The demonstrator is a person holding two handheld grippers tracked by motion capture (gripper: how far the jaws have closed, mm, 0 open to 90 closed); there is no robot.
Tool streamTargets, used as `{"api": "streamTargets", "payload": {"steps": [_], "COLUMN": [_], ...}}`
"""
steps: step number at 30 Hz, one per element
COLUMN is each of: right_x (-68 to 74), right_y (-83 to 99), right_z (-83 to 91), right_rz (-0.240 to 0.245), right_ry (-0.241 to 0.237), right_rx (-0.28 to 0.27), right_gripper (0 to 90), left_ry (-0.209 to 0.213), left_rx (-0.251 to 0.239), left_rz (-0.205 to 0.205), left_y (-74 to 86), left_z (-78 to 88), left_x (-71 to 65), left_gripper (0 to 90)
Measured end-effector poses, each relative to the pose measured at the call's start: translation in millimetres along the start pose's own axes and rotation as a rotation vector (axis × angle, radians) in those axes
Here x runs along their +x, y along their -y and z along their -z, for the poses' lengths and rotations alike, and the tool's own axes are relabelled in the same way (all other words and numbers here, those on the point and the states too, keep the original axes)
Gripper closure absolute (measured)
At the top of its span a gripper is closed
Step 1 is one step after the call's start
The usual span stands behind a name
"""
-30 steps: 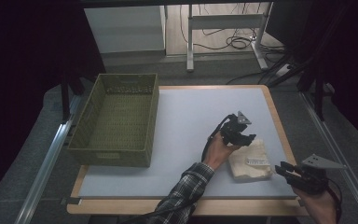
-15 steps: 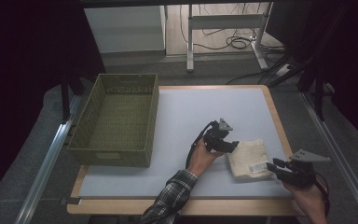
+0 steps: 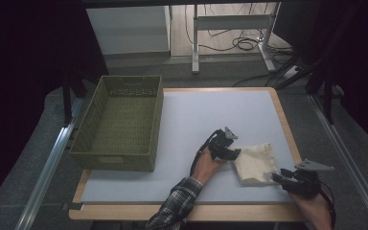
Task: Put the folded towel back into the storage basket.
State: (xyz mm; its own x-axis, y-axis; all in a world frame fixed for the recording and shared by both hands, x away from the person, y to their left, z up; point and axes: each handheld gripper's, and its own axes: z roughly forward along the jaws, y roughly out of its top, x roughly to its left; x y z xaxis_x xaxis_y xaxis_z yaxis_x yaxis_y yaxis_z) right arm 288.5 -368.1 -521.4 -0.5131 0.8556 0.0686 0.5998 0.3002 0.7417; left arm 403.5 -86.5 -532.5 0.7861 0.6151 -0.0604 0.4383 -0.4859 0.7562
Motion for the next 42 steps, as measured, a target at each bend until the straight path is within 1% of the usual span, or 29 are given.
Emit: {"api": "streamTargets", "payload": {"steps": [1,2,3,5,6,7,8,9,12,13,14,16,18,20,24,25,30,33,37,39,42], "right_x": [0.0,-0.1,-0.1,0.5,0.7,1.3,2.2,2.9,1.8,1.7,1.7,2.0,1.3,0.7,3.1,3.9,10.2,14.7,21.3,24.7,29.9], "right_y": [0.0,-0.4,-1.0,-2.7,-3.0,-2.9,-2.0,-1.3,-1.6,-2.0,-2.2,-2.9,-4.1,-4.9,-9.6,-12.2,-23.4,-30.1,-38.3,-42.3,-48.5], "right_z": [0.0,-0.2,-0.3,-0.6,-0.5,-0.5,-1.4,-1.1,-1.4,-1.3,-1.3,-1.3,-1.0,-0.7,1.5,2.4,3.5,3.4,2.2,1.0,-1.3], "right_rz": [-0.004,-0.010,-0.014,-0.030,-0.034,-0.048,-0.063,-0.069,-0.096,-0.097,-0.097,-0.107,-0.114,-0.121,-0.125,-0.127,-0.105,-0.096,-0.066,-0.056,-0.042], "right_ry": [0.000,-0.002,-0.002,-0.003,-0.011,-0.034,-0.055,-0.052,-0.072,-0.073,-0.074,-0.075,-0.084,-0.105,-0.130,-0.141,-0.158,-0.173,-0.180,-0.186,-0.193], "right_rx": [0.002,0.005,0.009,0.022,0.025,0.029,0.025,0.022,0.025,0.029,0.030,0.033,0.034,0.032,0.014,0.005,-0.015,-0.027,-0.029,-0.031,-0.036], "right_gripper": [54.9,55.2,56.1,62.5,66.3,75.4,76.4,78.3,80.7,81.2,81.6,82.2,82.6,82.7,82.8,82.8,82.7,82.7,82.6,82.6,82.6], "left_ry": [0.023,0.028,0.025,0.029,0.032,0.037,0.040,0.044,0.064,0.069,0.086,0.111,0.102,0.094,0.080,0.076,0.053,0.038,0.020,0.004,-0.013], "left_rx": [0.001,0.005,0.007,0.010,0.005,0.001,0.002,0.005,0.004,0.006,0.002,0.000,-0.005,-0.021,-0.071,-0.075,-0.079,-0.079,-0.080,-0.074,-0.072], "left_rz": [0.019,0.027,0.026,0.022,0.030,0.037,0.040,0.042,0.059,0.060,0.060,0.058,0.039,0.023,0.026,0.024,0.002,0.000,-0.006,-0.019,-0.022], "left_y": [1.0,1.2,1.3,1.7,2.1,2.5,2.6,2.7,2.3,2.3,2.5,2.4,1.7,1.3,-2.7,-3.8,-8.9,-10.1,-11.3,-12.3,-12.6], "left_z": [-1.1,-0.9,-0.6,0.0,0.0,0.0,0.2,0.6,0.5,0.6,0.6,0.4,1.0,2.7,12.7,14.8,27.0,33.8,42.6,48.5,56.2], "left_x": [0.9,2.1,0.8,0.7,-0.1,-1.0,-1.8,-2.3,-2.1,-1.8,-1.5,-2.1,-3.6,-3.3,0.9,1.5,6.1,9.6,13.5,16.8,21.1], "left_gripper": [43.3,44.1,44.3,48.2,49.2,51.6,54.2,56.6,63.0,64.7,67.1,77.7,81.2,82.8,83.4,83.4,83.2,83.1,82.9,82.9,82.9]}}
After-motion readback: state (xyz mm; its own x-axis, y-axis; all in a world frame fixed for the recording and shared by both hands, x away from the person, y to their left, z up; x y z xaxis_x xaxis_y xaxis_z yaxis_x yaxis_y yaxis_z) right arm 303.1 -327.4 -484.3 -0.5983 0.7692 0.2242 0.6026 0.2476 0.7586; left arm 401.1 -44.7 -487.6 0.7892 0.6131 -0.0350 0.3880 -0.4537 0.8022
